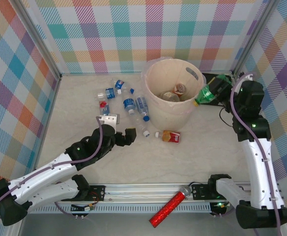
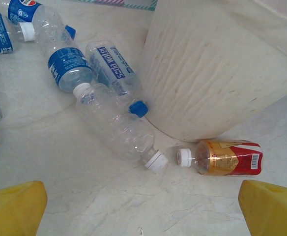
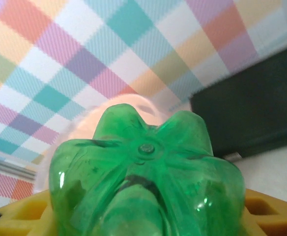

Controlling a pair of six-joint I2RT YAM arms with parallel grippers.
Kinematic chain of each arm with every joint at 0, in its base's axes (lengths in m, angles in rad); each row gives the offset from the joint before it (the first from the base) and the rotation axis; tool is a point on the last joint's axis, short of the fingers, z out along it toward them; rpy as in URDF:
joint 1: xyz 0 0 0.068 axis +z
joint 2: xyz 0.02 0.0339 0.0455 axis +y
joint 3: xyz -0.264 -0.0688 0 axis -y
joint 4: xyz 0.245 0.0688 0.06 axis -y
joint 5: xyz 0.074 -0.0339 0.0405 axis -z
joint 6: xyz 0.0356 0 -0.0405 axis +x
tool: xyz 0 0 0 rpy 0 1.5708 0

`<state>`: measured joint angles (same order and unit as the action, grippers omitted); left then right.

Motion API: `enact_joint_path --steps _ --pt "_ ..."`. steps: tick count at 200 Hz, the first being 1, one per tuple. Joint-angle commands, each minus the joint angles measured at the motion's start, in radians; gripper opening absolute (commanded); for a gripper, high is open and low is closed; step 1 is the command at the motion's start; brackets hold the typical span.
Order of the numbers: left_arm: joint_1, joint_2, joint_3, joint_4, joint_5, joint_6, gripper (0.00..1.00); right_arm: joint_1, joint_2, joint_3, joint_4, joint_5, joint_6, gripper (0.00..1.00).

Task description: Put the plastic bottles in the bin

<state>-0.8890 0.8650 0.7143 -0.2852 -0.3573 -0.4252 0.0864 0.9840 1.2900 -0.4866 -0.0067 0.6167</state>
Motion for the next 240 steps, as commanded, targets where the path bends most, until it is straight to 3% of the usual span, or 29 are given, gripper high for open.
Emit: enact_joint_path --steps 1,38,79,133,153,172,190,198,240 --pt "-0.014 -0.008 0.035 0.016 0.011 0.012 1.0 0.099 0.075 0.101 0.045 0.149 -0.135 0.54" --pt "-0.013 -0.045 0.032 -0.036 0.002 0.0 1.0 0.206 0.257 0.229 0.109 0.263 -0.298 0.55" --pt "-0.013 -0.081 0.033 -0.063 -0.012 -0.007 1.0 0.231 0.432 0.287 0.194 0.317 -0.429 0.56" --pt "-0.013 -0.112 0.042 -0.114 -0.066 -0.017 1.0 0.273 0.532 0.273 0.292 0.363 -0.556 0.59" --pt "-0.013 -0.127 0.032 -0.115 -0.069 -0.023 1.0 0.276 0.547 0.283 0.27 0.369 -0.554 0.65" --pt "-0.013 -0.131 0.024 -0.121 -0.079 -0.029 1.0 0.285 0.54 0.289 0.247 0.364 -0.549 0.89" --pt "-0.013 -0.124 0.025 -0.135 -0.096 -0.033 1.0 0.297 0.519 0.283 0.251 0.361 -0.543 0.92" --pt "-0.013 -0.121 0.025 -0.14 -0.101 -0.038 1.0 0.302 0.508 0.282 0.252 0.356 -0.54 1.0" --pt "-0.013 -0.09 0.025 -0.131 -0.132 -0.057 1.0 0.351 0.471 0.287 0.218 0.325 -0.506 0.99"
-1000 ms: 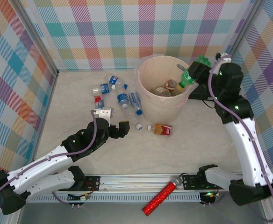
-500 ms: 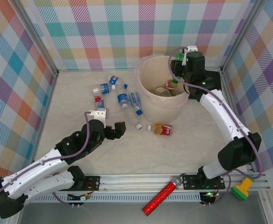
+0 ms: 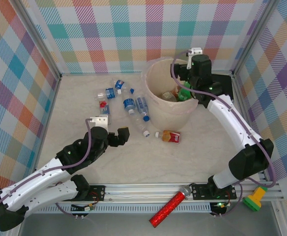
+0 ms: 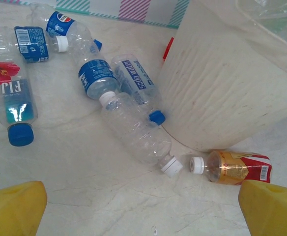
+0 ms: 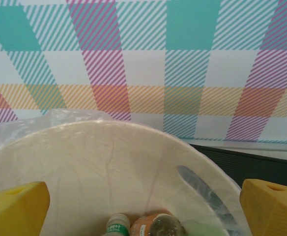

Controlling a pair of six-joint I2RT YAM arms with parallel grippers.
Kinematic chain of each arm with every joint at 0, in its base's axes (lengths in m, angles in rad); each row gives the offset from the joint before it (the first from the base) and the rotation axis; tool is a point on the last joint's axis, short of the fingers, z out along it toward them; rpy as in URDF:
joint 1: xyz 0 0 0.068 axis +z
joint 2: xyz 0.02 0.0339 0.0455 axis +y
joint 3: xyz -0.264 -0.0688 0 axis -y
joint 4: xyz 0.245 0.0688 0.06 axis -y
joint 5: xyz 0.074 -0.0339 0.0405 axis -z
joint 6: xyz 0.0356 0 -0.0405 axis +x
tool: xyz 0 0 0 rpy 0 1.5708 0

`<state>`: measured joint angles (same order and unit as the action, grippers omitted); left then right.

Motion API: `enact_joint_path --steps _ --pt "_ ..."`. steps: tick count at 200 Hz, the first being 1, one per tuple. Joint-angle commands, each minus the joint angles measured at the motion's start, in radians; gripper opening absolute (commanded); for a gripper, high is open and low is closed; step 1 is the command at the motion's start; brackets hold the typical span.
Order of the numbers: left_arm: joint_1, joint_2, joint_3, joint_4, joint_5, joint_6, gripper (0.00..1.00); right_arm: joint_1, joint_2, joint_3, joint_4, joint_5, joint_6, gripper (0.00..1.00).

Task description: Put the plastic bottles in the bin

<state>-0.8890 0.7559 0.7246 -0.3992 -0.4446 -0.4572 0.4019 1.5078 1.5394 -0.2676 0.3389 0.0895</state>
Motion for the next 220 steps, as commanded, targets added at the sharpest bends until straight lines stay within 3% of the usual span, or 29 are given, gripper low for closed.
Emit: enact_joint_path --steps 1,51,106,122,155,199,220 --pt "-0.013 0.021 0.016 -0.018 -0.047 -0.025 1.0 0.037 -0.053 0.038 -0.002 -0.021 0.022 0.99" --pt "0.002 0.131 0.025 -0.059 -0.177 -0.119 1.0 0.12 -0.159 -0.065 -0.019 -0.089 0.091 0.99" --pt "0.127 0.317 0.049 0.013 0.02 -0.197 1.0 0.188 -0.237 -0.163 0.006 -0.187 0.147 0.99" --pt "0.127 0.38 0.065 0.046 0.063 -0.268 0.99 0.2 -0.261 -0.213 0.026 -0.207 0.164 0.99" --pt "0.114 0.497 0.019 0.306 0.2 -0.387 0.93 0.204 -0.311 -0.3 0.05 -0.231 0.2 0.99" --pt "0.049 0.689 0.047 0.486 0.219 -0.461 0.86 0.204 -0.403 -0.39 0.082 -0.259 0.241 0.99" --pt "0.034 0.785 0.092 0.487 0.216 -0.489 0.84 0.204 -0.449 -0.416 0.085 -0.258 0.253 0.99"
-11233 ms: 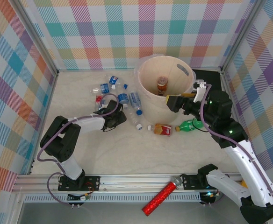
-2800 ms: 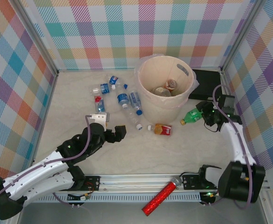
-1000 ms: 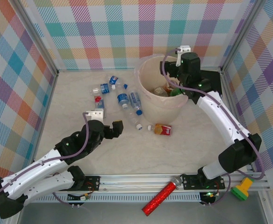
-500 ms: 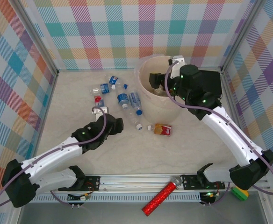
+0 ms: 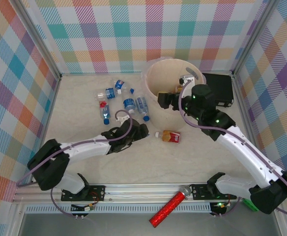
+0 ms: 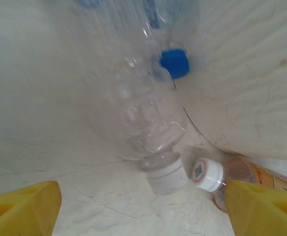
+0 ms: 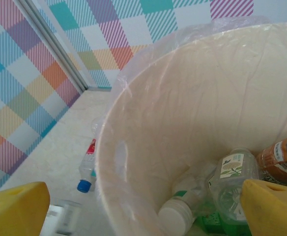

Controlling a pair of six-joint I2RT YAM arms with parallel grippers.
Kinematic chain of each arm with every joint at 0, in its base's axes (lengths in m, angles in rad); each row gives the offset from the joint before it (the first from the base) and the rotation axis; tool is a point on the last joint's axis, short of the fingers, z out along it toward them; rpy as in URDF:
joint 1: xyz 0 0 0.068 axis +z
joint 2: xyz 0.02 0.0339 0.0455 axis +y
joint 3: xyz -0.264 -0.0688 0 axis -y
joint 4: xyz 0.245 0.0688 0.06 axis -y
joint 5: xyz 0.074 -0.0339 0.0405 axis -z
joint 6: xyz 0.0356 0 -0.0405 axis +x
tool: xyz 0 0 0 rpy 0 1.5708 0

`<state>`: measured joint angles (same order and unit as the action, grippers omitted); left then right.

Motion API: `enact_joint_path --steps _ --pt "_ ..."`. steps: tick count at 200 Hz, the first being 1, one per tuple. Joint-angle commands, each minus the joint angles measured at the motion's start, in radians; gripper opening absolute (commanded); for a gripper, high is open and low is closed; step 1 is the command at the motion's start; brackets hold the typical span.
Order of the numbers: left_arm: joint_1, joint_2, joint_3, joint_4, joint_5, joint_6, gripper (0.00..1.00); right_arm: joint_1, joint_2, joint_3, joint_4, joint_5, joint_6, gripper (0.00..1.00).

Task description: Put the plastic bottles in the bin

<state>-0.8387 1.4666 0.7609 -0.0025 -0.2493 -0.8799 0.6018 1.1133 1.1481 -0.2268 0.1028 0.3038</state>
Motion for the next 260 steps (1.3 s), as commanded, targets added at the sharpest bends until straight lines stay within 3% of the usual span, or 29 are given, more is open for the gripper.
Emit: enact_joint_path --steps 1,58,95,154,183,260 --pt "-0.016 0.08 0.057 0.09 0.02 -0.067 0.84 0.004 -0.057 -0.026 0.044 -0.021 0.038 0.99" --pt "-0.017 0.218 0.107 0.11 0.0 -0.111 0.73 0.004 -0.132 -0.03 0.01 -0.018 0.032 0.99" --pt "-0.016 0.288 0.131 0.143 0.014 -0.122 0.6 0.004 -0.135 -0.016 -0.008 -0.028 0.035 0.99" --pt "-0.007 0.302 0.115 0.128 -0.045 -0.131 0.49 0.005 -0.128 0.011 -0.031 -0.046 0.06 0.99" --pt "-0.005 0.276 0.083 0.141 -0.06 -0.139 0.37 0.01 -0.112 0.034 -0.04 -0.058 0.068 0.99" --pt "-0.027 0.063 -0.016 0.094 -0.11 -0.08 0.32 0.056 -0.067 0.065 -0.045 -0.044 0.076 0.99"
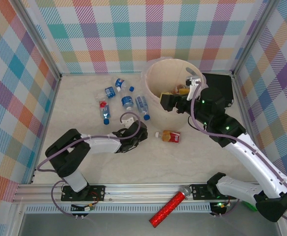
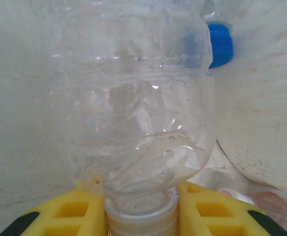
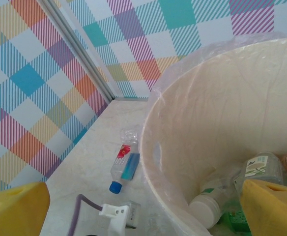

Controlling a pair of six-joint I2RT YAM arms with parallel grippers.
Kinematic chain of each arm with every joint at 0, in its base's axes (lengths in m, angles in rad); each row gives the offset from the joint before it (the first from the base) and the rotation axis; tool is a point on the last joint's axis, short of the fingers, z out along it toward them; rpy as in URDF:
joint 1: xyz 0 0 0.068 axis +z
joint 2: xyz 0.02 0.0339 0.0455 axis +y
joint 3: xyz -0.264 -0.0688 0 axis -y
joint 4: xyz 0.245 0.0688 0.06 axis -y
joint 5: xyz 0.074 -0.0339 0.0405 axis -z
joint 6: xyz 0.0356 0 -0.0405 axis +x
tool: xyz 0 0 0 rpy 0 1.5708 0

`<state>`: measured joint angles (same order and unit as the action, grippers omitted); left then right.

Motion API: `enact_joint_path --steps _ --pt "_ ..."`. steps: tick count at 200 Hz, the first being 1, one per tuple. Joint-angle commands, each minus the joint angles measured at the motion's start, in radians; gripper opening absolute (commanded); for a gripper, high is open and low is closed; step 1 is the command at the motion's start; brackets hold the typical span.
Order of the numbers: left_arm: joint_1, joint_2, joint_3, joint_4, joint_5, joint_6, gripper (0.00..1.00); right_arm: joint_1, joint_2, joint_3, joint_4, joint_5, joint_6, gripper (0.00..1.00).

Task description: Put the plastic bottles in the bin

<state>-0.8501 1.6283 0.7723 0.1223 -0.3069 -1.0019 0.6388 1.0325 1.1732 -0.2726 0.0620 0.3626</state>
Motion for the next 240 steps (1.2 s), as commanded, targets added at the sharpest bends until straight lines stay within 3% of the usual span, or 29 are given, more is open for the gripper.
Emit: enact_joint_path --steps 1,47,96,126,149,190,240 --pt "-0.017 -0.102 -0.028 -0.031 -0.053 0.045 0.32 0.02 0.015 0.041 0.001 -0.003 0.017 0.99" --pt "-0.071 -0.325 -0.092 -0.061 -0.148 0.236 0.32 0.046 0.083 0.082 -0.004 -0.028 0.022 0.99" --pt "-0.093 -0.541 -0.126 -0.087 -0.11 0.521 0.34 0.052 0.219 0.196 -0.048 -0.171 0.044 0.99" --pt "-0.095 -0.671 -0.143 -0.122 -0.076 0.63 0.34 0.069 0.302 0.275 -0.08 -0.252 0.043 0.99" --pt "-0.095 -0.754 -0.138 -0.167 -0.04 0.687 0.34 0.099 0.35 0.322 -0.097 -0.268 0.022 1.0" --pt "-0.095 -0.843 -0.106 -0.257 -0.006 0.755 0.34 0.134 0.453 0.415 -0.129 -0.34 0.008 0.88" --pt "-0.095 -0.883 -0.085 -0.306 0.01 0.783 0.34 0.158 0.581 0.532 -0.207 -0.406 -0.001 0.86"
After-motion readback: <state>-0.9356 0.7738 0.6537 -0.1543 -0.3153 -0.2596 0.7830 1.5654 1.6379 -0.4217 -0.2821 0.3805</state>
